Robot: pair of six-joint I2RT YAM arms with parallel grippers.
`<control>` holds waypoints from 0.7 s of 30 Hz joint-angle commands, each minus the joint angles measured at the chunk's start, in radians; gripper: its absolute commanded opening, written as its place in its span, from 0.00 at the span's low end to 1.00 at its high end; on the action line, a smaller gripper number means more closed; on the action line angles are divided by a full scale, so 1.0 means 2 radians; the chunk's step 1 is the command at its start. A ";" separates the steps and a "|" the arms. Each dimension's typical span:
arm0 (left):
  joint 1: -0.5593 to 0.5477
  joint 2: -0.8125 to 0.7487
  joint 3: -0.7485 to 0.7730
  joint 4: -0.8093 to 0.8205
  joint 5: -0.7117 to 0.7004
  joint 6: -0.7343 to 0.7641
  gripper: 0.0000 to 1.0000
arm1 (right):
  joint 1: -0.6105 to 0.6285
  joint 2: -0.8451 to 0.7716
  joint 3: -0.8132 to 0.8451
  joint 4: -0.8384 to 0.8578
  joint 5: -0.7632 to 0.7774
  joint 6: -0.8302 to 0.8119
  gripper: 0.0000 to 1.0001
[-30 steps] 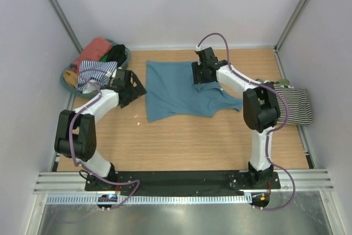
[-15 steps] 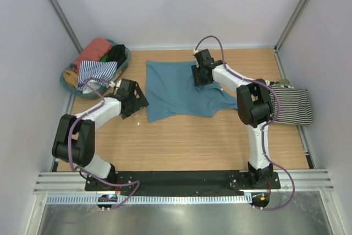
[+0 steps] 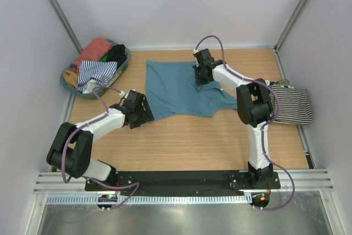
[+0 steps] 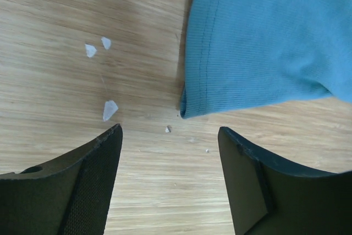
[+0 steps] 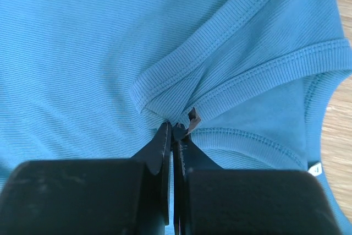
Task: Fold and stack the tank tops
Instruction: Flatten the tank top out
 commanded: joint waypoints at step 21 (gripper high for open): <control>-0.008 0.060 0.011 0.058 0.009 -0.015 0.00 | -0.171 -0.050 0.016 0.074 -0.104 0.149 0.01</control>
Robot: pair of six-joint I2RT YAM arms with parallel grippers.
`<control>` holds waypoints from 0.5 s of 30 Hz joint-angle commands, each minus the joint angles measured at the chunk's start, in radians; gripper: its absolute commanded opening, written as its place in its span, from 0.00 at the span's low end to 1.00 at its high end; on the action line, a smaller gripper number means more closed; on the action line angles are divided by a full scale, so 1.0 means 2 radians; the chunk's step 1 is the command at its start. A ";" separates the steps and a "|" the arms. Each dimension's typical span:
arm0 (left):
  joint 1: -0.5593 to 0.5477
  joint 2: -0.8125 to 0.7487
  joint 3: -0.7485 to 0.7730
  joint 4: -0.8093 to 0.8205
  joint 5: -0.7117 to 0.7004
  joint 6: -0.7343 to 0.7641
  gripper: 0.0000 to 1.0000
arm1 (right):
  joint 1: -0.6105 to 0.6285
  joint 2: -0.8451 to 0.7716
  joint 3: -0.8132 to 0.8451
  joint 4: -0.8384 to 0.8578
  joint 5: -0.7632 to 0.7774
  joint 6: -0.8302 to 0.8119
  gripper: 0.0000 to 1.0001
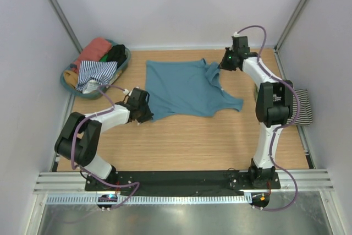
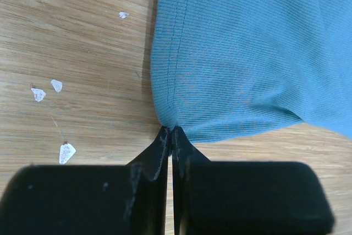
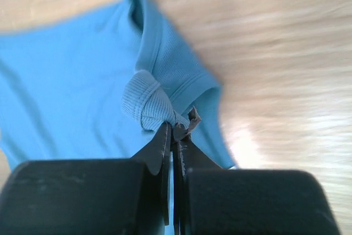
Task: Fold and stack the tank tops
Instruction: Flatten the tank top out
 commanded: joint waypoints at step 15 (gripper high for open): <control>-0.001 -0.013 -0.012 -0.048 -0.006 0.032 0.00 | -0.121 0.190 0.253 -0.015 -0.031 0.105 0.62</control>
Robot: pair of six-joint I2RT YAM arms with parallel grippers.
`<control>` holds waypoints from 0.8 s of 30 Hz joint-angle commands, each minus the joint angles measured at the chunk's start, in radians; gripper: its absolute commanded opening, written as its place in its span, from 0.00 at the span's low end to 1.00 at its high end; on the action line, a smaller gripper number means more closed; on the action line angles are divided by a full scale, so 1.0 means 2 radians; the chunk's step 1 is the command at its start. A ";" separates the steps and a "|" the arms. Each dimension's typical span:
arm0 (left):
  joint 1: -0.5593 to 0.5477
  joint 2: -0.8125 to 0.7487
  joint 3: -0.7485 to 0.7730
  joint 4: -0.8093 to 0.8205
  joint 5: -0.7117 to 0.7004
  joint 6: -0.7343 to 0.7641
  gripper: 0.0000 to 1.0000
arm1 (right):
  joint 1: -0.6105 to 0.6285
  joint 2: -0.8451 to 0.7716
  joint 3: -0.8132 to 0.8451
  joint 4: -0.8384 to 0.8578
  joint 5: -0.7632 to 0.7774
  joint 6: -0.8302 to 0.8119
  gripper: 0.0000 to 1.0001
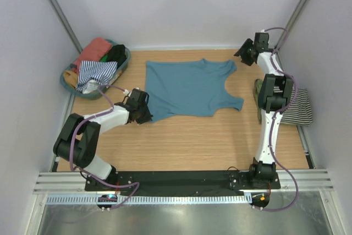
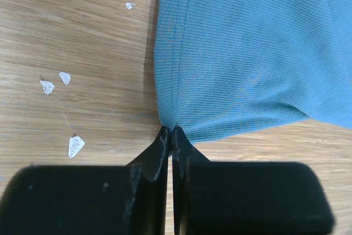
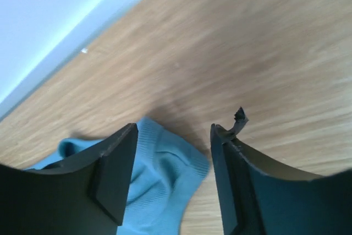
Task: Fold and stack the tank tops
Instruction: Flatten the tank top out
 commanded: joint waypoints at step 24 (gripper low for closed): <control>-0.001 -0.003 0.004 -0.029 0.051 0.061 0.00 | 0.154 -0.489 -0.608 0.067 -0.005 0.015 0.43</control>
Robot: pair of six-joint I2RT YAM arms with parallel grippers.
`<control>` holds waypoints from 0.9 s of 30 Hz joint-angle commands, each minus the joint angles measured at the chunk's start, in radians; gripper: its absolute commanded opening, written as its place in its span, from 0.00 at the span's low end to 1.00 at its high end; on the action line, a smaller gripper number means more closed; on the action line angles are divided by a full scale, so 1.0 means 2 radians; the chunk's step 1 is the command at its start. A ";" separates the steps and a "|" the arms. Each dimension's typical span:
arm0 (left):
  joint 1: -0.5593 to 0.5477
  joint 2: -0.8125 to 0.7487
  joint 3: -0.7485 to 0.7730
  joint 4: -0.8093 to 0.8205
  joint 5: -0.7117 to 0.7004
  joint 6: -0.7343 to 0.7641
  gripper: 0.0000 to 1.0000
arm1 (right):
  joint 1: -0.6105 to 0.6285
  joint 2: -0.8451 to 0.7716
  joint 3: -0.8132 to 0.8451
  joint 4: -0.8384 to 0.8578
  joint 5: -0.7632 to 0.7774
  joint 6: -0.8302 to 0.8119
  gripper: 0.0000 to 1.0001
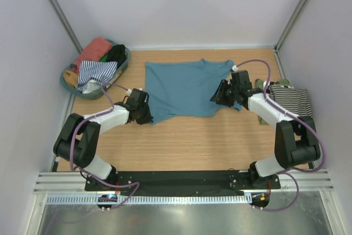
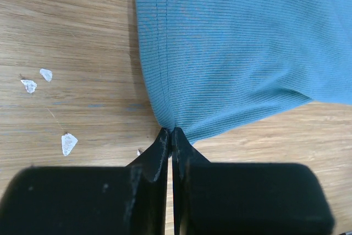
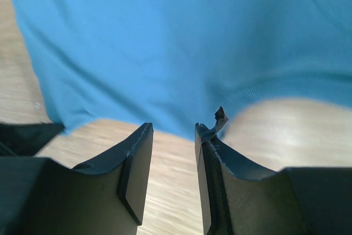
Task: Fold and stack the tank tops
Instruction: Flatten the tank top out
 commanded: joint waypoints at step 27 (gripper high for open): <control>-0.001 -0.037 -0.012 -0.046 -0.031 0.030 0.00 | 0.029 0.012 -0.099 0.051 0.022 -0.008 0.02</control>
